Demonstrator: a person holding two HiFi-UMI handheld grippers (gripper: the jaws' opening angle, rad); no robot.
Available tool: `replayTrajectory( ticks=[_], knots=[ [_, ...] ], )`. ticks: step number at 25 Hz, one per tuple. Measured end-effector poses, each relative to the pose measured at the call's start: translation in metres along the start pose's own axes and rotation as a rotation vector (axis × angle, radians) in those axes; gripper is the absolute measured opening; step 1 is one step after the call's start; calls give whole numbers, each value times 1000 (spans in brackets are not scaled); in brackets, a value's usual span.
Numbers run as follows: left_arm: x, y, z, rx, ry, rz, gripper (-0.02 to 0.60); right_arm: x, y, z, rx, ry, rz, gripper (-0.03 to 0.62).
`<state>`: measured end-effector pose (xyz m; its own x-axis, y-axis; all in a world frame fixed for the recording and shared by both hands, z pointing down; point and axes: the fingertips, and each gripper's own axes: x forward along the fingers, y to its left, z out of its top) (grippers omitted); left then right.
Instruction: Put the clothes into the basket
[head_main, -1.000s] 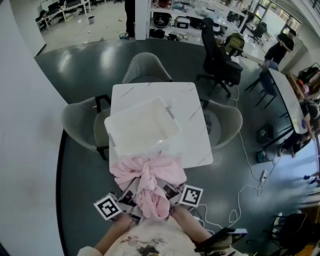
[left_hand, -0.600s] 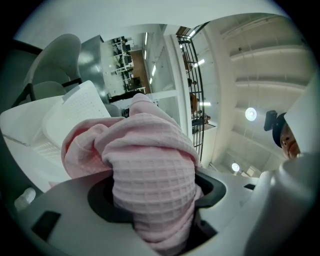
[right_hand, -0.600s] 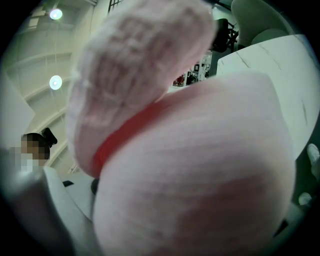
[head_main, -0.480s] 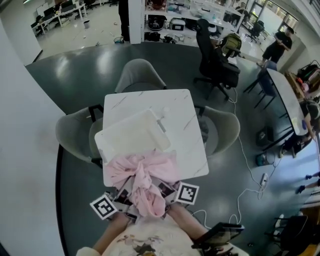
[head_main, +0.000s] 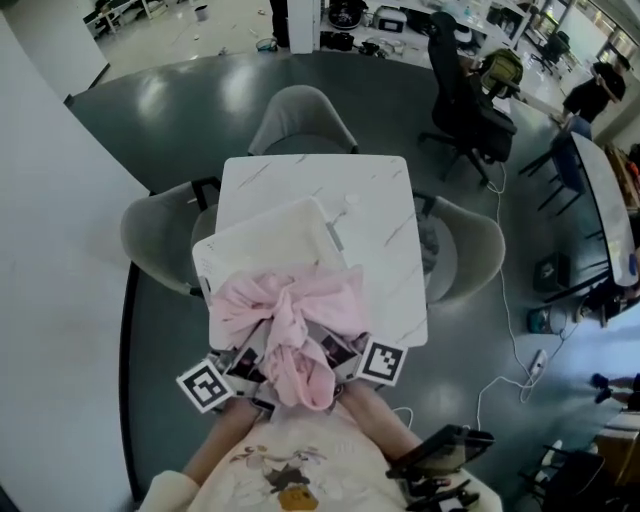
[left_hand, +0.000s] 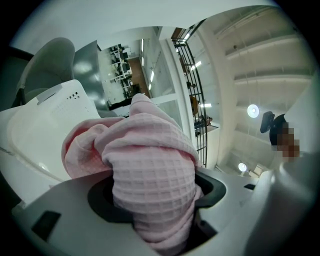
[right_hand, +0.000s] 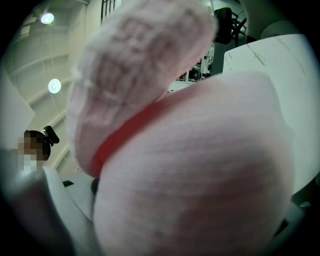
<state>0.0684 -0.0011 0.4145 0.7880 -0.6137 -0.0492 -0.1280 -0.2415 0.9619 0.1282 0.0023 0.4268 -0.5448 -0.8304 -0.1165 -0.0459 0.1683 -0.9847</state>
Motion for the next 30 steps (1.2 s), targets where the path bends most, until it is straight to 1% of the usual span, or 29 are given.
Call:
replayTrajectory(
  ticks=[6, 9, 17, 24, 27, 30],
  knots=[
    [19, 2, 0, 7, -46, 24, 314, 4, -7, 19, 24, 44, 10, 328],
    [28, 4, 3, 11, -69, 43, 314, 10, -6, 29, 23, 64, 28, 328],
    [34, 6, 10, 30, -110, 58, 314, 19, -11, 37, 12, 105, 29, 328],
    [33, 13, 24, 10, -130, 65, 314, 35, -14, 35, 9, 127, 17, 328],
    [32, 16, 36, 3, -135, 69, 314, 47, -13, 33, 6, 129, 13, 328],
    [36, 21, 50, -11, -133, 62, 314, 61, -17, 35, -1, 130, -11, 328]
  ],
)
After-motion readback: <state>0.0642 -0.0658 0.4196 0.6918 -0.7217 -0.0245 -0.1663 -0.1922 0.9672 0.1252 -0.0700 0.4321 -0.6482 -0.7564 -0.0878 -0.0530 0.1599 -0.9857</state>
